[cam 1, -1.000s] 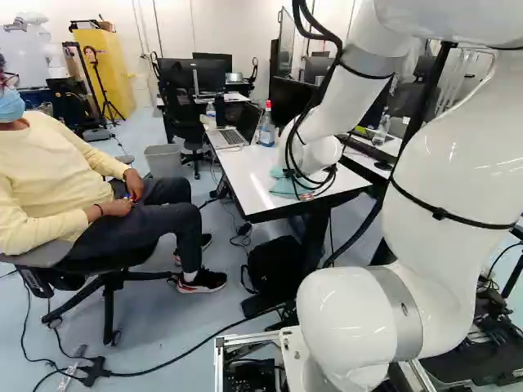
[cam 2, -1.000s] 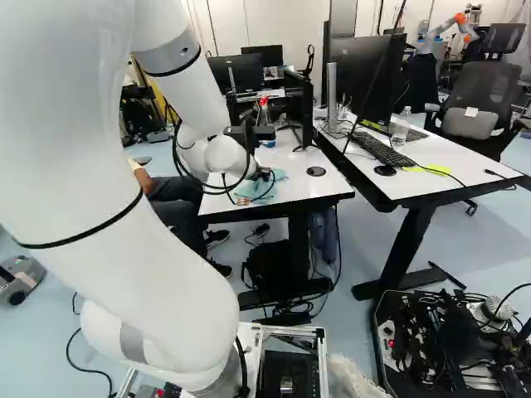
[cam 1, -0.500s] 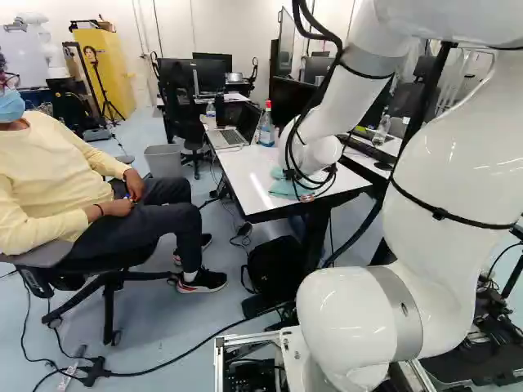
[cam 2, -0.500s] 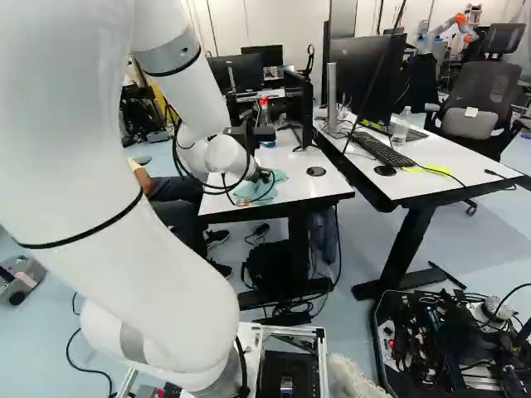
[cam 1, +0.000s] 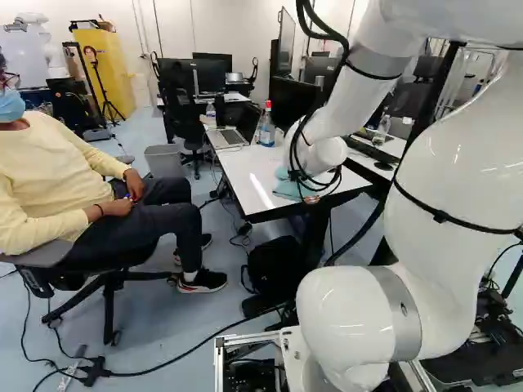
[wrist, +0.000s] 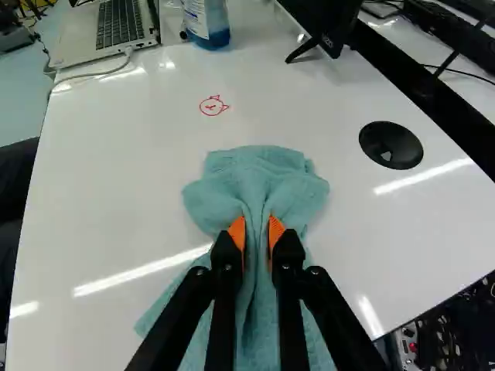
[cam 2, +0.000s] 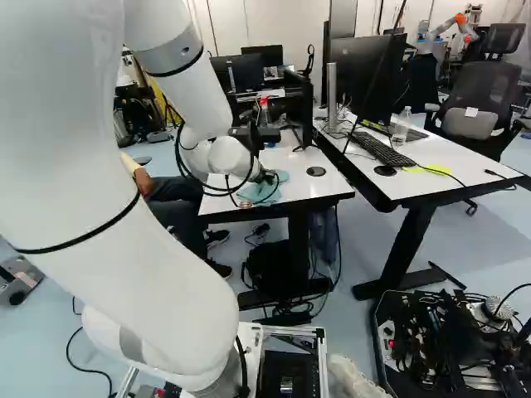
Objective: Clean the table with the green towel
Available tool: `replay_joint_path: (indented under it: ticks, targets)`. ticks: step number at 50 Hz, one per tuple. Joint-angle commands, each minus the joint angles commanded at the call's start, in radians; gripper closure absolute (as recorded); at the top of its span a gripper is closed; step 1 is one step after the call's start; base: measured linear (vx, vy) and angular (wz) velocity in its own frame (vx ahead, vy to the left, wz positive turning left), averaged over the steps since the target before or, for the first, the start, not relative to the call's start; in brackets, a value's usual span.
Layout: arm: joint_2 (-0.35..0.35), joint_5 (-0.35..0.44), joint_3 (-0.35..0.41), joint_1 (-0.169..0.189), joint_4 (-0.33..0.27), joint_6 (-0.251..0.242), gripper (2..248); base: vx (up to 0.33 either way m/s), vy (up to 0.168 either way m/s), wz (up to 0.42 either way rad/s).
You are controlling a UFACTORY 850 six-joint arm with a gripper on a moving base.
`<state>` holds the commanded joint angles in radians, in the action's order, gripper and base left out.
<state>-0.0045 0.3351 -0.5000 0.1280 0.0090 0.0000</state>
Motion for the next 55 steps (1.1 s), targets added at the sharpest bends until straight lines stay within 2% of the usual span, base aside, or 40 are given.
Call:
replay_joint_path:
  ticks: [13, 33, 44, 55]
  targets:
    - [-0.004, 0.0, -0.004, 0.048, 0.0, 0.0, 196, 0.0, 0.0, 0.0]
    - [-0.082, 0.0, -0.086, 0.103, 0.0, 0.0, 196, 0.0, 0.0, 0.0]
    - [-0.134, 0.0, -0.143, 0.101, 0.0, 0.0, 196, 0.0, 0.0, 0.0]
    - [-0.165, 0.0, -0.178, 0.072, 0.0, 0.0, 196, 0.0, 0.0, 0.0]
